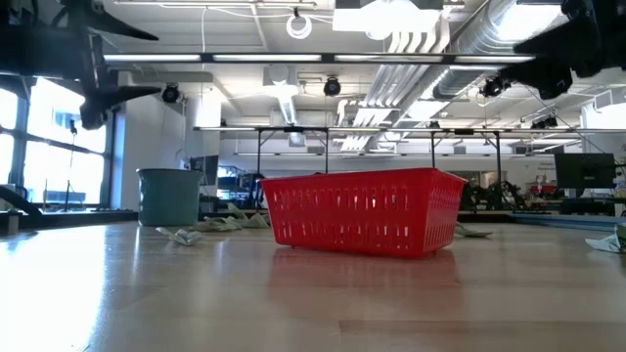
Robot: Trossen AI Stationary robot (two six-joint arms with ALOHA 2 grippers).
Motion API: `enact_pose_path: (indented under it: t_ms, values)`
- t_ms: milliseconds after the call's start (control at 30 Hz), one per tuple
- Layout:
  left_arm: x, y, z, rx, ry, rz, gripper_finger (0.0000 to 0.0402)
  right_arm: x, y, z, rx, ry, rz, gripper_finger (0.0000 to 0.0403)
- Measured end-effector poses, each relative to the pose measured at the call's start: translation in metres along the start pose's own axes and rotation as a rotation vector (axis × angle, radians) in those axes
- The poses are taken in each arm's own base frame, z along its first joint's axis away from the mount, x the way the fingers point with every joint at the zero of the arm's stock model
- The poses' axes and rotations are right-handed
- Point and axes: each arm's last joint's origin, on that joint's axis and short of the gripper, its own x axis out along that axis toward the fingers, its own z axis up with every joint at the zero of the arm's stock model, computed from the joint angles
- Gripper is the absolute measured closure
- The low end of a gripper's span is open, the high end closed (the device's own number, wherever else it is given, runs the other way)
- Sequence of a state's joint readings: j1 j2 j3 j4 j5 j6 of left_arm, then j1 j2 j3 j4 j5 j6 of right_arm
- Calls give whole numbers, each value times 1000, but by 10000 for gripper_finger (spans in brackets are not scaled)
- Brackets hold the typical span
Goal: Pick and place Stevia / Truvia into bins
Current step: Put the light green stevia packet into the bin
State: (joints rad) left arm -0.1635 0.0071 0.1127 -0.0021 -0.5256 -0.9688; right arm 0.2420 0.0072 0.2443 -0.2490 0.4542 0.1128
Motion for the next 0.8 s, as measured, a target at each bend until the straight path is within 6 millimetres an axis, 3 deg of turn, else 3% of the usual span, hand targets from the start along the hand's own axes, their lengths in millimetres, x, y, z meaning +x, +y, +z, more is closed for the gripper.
enact_pose_path:
  t_ms: [333,500,633,800]
  values:
    - [0,2,3,-2,-99,67,48,-8,-2,40,193,-396,-36,110]
    - [0,2,3,-1,-96,66,48,-16,-1,57,272,-569,76,110]
    - [0,3,2,6,-91,74,48,-18,0,65,411,-651,170,110]
    - [0,4,1,13,-79,87,48,-23,-3,72,571,-712,154,110]
